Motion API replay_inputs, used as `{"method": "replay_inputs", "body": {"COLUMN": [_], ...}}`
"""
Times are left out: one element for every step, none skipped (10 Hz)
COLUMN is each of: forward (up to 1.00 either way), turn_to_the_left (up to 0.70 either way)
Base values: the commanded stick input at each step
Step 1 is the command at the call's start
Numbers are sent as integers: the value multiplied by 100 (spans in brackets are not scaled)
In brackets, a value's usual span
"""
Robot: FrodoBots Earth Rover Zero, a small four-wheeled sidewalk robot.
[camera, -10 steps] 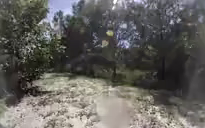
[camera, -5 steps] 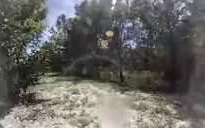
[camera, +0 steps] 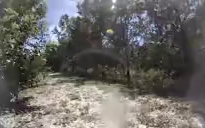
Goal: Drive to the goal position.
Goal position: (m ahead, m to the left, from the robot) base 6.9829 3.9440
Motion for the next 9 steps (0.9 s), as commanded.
{"method": "replay_inputs", "body": {"forward": [70, 70, 70, 70, 70, 70, 70, 70, 70], "turn_to_the_left": [0, 4, 16, 30, 35, 18, 0, 2, 10]}}
